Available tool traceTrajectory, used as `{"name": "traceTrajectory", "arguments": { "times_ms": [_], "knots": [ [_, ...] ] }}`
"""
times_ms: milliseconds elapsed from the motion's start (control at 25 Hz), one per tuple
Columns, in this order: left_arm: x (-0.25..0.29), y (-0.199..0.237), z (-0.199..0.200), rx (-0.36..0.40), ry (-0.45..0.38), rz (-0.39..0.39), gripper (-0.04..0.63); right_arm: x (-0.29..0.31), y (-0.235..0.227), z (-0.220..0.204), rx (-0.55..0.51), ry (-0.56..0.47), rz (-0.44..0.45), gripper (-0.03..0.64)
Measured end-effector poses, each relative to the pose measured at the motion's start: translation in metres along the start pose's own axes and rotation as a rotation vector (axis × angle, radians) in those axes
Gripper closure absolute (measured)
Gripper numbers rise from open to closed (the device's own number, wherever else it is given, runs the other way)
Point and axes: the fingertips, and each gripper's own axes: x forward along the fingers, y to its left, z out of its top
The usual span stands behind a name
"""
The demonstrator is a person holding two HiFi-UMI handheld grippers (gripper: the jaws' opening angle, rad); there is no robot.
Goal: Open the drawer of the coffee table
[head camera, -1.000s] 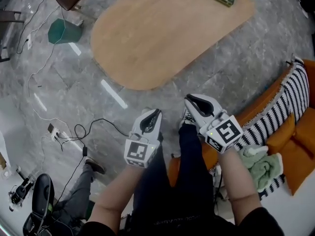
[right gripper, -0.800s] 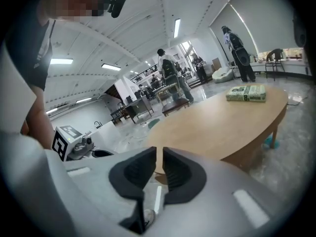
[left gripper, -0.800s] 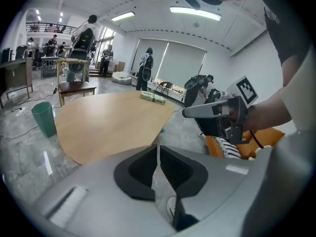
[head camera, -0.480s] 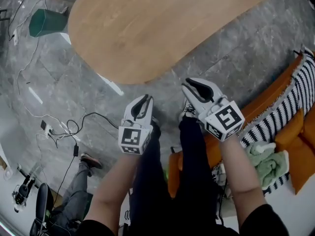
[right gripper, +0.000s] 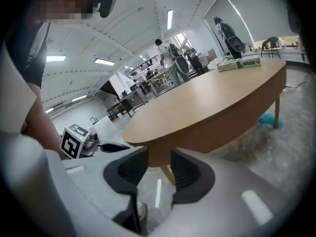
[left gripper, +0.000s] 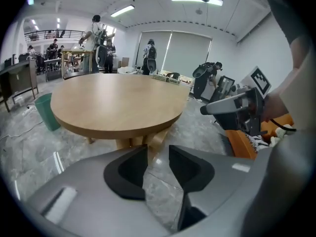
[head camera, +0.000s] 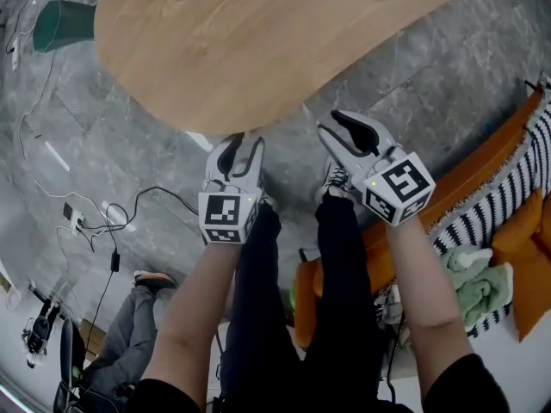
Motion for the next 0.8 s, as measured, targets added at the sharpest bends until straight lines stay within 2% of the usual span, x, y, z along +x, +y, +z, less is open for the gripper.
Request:
{"name": "traceTrajectory", "arguments": {
  "times_ms": [520, 680, 800],
  "knots": [
    [0.036, 0.002, 0.003, 0.148, -0.056, -0.069, 0.450, 0.022, -0.021, -0.025, -0.002, 0.014, -0.018, 0.483],
    [0.039, 0.001, 0.003, 0.171, -0.075, -0.085, 0.472, 0.022, -0.027, -0.028, 0.007, 0.011, -0.026, 0.483],
    [0.038, -0.005, 0.003, 0.161, -0.084, -0.104, 0.476, 0.022, -0.028, -0.031, 0.008, 0.014, -0.028, 0.483]
  ]
}}
